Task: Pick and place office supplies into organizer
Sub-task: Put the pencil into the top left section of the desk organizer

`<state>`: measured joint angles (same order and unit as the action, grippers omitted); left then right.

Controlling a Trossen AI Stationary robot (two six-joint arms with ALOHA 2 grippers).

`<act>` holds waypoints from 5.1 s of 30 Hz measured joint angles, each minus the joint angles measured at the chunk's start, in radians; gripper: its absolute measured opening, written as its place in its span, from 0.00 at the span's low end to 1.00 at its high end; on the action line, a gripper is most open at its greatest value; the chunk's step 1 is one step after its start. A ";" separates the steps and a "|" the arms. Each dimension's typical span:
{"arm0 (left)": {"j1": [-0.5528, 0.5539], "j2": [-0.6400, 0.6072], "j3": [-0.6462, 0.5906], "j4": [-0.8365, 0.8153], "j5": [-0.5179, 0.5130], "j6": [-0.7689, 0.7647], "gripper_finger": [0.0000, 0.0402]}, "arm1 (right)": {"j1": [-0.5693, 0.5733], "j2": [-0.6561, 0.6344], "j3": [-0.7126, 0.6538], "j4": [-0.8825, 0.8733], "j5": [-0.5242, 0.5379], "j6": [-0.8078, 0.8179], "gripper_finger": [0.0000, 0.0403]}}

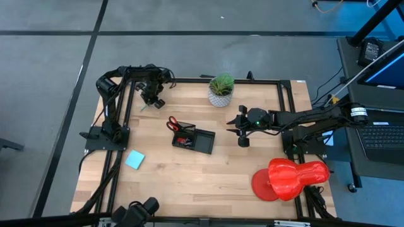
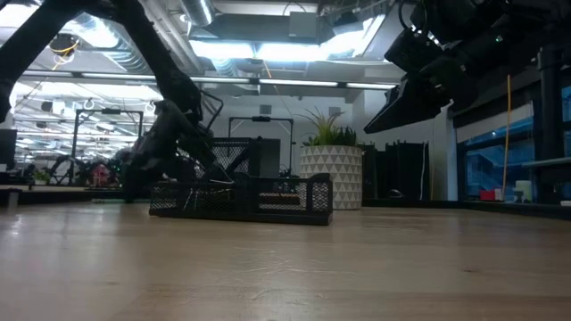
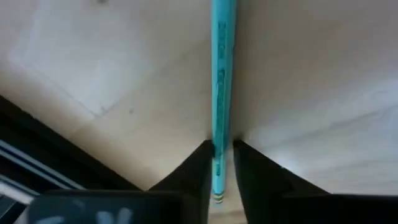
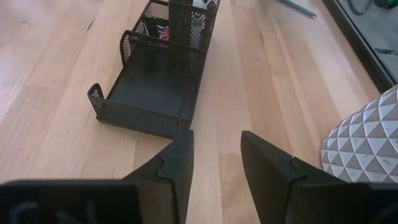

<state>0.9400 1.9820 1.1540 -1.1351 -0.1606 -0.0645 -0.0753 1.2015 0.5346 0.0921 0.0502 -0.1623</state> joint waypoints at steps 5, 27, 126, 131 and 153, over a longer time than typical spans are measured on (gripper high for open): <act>-0.045 0.004 -0.015 -0.011 -0.028 -0.054 0.05 | 0.000 0.000 0.000 0.000 0.000 0.003 0.34; -0.381 0.000 -0.131 -0.050 -0.055 -0.300 0.02 | 0.002 0.000 0.000 -0.099 0.000 0.057 0.34; -1.442 -0.152 -0.579 0.660 -0.811 -1.774 0.28 | 0.002 0.000 -0.001 -0.160 -0.001 0.027 0.34; -1.476 -0.115 -0.579 0.663 -0.853 -1.787 0.28 | 0.002 0.000 -0.001 -0.161 -0.001 0.025 0.34; -1.489 -0.086 -0.575 0.683 -0.891 -1.793 0.08 | 0.002 0.000 -0.001 -0.165 -0.001 0.011 0.34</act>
<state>-0.5491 1.8961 0.5793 -0.4522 -1.0514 -1.8575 -0.0734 1.2018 0.5339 -0.0731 0.0495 -0.1513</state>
